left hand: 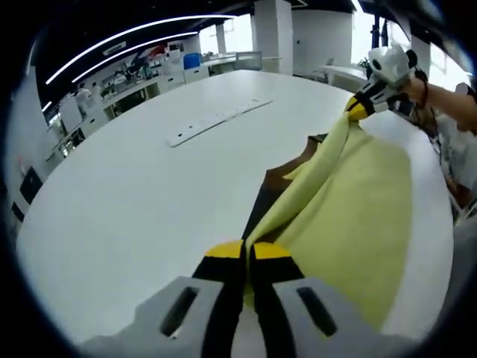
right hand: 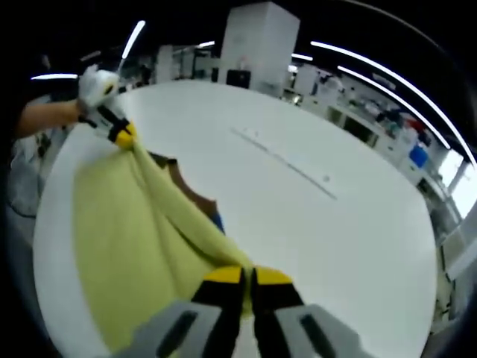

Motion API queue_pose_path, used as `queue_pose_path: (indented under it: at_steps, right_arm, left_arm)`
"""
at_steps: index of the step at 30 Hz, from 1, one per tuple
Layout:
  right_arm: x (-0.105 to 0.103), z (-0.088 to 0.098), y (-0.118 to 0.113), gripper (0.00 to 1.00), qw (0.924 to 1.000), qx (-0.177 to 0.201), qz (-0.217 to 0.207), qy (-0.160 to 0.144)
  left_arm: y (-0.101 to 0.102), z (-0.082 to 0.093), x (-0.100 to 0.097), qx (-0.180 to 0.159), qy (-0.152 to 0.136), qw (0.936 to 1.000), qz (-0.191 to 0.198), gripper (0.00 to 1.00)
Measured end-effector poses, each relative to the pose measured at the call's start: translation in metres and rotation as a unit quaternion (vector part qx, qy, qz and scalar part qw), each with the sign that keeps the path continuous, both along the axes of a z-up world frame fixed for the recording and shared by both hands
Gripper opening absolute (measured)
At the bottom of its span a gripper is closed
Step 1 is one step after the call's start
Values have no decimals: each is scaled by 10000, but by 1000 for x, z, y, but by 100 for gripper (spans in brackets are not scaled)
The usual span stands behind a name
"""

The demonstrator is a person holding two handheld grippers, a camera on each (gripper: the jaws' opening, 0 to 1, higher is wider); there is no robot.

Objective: Fold the garment on the visible template until the final outline fits inside the template.

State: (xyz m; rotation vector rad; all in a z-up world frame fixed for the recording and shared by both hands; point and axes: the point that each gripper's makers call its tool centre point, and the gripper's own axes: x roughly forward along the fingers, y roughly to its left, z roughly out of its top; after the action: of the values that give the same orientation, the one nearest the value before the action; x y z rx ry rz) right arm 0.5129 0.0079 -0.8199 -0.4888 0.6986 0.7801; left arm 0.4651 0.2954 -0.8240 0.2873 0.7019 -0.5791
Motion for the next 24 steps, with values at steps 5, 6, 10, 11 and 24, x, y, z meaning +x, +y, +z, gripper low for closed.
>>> queue_pose_path:
  at_steps: [5, 6, 10, 11, 24]
  right_arm:
    - [-3, -8, 0, 0, 9999, -77, 18, 74]
    - [-2, -10, 0, 0, 9999, -99, 21, 94]
    - [-2, -15, -1, 0, 9998, -137, 21, 140]
    - [-2, -16, -1, 0, 9998, -149, 27, 149]
    - [4, -12, -3, 7, 9988, 183, -311, 326]
  left_arm:
    - [0, -4, 0, 25, 32, 10000, 3, 0]
    - [0, -6, 0, 35, 36, 10000, 7, 0]
    - [1, -10, 2, 22, 59, 10000, 45, 0]
    - [1, -11, 2, 18, 61, 10000, 52, 0]
    - [19, -7, 4, 205, -232, 9995, 57, 10]
